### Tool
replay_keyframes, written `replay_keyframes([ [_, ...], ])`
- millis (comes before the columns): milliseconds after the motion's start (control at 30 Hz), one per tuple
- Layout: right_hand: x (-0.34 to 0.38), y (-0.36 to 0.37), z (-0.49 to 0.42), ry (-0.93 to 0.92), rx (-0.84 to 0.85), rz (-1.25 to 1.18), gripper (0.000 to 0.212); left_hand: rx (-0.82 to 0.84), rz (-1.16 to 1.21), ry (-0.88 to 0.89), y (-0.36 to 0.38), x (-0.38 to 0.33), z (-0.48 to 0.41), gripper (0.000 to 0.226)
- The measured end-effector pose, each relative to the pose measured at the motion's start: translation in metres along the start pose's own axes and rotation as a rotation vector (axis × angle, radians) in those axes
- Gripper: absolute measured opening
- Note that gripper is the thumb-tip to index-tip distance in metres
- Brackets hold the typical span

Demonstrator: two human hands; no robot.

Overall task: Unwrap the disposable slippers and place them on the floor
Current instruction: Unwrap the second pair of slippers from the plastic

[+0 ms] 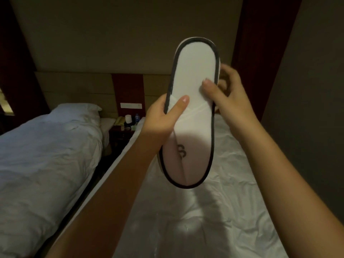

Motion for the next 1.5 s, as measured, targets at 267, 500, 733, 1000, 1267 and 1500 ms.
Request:
replay_keyframes([
  [267,-0.049,0.012,0.029,0.065,-0.065,-0.025,0.043,-0.022,-0.063,-0.123,0.009,0.035,0.014,0.033],
  [500,-0.070,0.009,0.036,0.106,-0.079,-0.046,0.036,-0.088,-0.025,-0.199,0.000,0.054,0.021,0.032],
  [733,-0.090,0.006,0.051,0.242,-0.104,-0.174,0.034,-0.071,-0.211,-0.190,-0.014,0.060,0.041,0.018],
  [1000,-0.086,0.022,0.057,0.278,0.023,-0.220,0.031,0.150,0.300,-0.540,-0.019,0.071,0.040,0.016],
  [1267,-0.083,0.025,0.059,0.190,-0.076,0.011,0.037,-0.060,0.247,-0.660,-0.019,0.070,0.033,0.068],
  [1500,-0.077,0.000,0.062,0.233,-0.209,0.003,0.042,-0.177,0.038,-0.441,-0.046,0.055,0.044,0.024],
])
Point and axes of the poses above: each hand's wrist, its own z-axis away from the middle knuckle, its own y-axis out of the palm, x = y × z, the point moved 2 cm from there along -z, towards the middle knuckle, and after that the axes turned 9 degrees about x, right-handed, at the moved point
